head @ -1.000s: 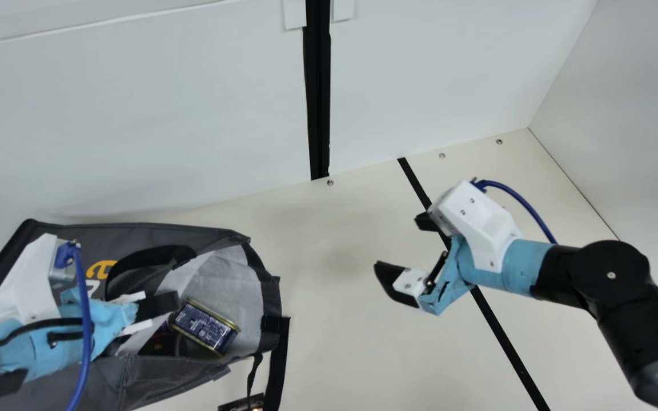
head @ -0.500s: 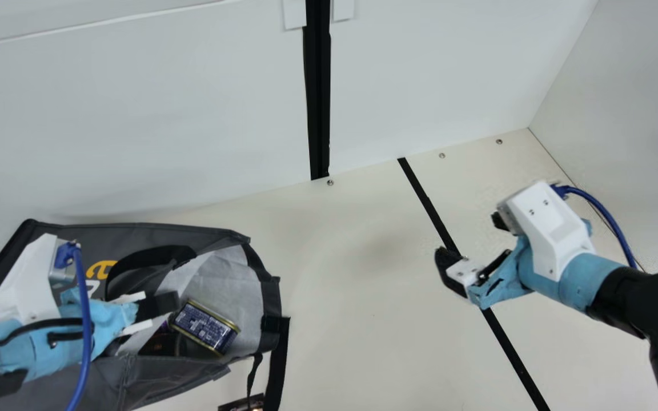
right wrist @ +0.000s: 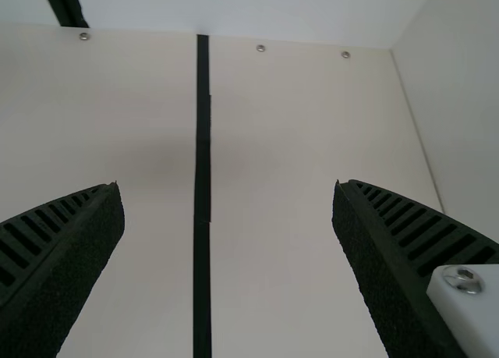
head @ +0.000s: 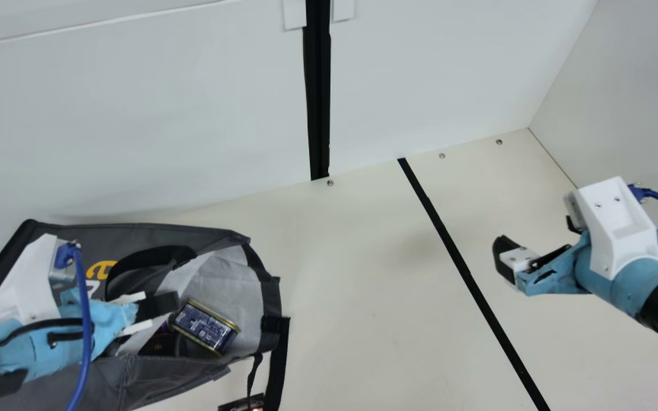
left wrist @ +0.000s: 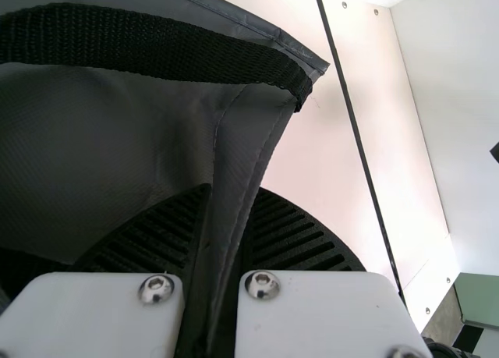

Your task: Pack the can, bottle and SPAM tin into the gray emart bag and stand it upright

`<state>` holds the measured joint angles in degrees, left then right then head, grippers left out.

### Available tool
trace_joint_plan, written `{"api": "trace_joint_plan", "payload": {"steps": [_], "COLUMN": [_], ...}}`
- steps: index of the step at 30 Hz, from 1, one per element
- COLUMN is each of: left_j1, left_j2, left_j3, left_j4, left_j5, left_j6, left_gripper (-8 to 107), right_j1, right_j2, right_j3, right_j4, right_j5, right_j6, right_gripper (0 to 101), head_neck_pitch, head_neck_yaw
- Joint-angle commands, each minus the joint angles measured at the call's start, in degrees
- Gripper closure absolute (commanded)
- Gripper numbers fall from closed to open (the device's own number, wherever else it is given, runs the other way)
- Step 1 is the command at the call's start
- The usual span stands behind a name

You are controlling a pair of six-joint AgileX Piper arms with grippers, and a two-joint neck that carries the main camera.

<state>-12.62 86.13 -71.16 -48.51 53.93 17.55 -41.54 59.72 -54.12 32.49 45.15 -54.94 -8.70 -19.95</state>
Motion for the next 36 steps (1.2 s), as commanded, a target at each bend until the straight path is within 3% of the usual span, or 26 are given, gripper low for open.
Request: {"api": "trace_joint_plan", "payload": {"steps": [1,15,36], "left_j1": [0.0,0.0,0.0], "left_j2": [0.0,0.0,0.0], "left_j3": [0.0,0.0,0.0], "left_j4": [0.0,0.0,0.0], "left_j5": [0.0,0.0,0.0], "left_j6": [0.0,0.0,0.0], "left_gripper": [107,107,107], "right_j1": [-0.7,-4.8,-5.5], "right_j2": [-0.3,-1.8,-1.5], "right_j3": [-0.3,-4.7,-14.1], "right_j4": [-2.1,-13.7,-26.5], "right_j5": [-0.3,1.4,11.4], "right_j6": [1.4,14.7,34.8], "right_gripper": [6,6,6], "head_neck_pitch": [-1.3,-1.3,-1.3], "head_neck_yaw": [0.0,0.0,0.0]}}
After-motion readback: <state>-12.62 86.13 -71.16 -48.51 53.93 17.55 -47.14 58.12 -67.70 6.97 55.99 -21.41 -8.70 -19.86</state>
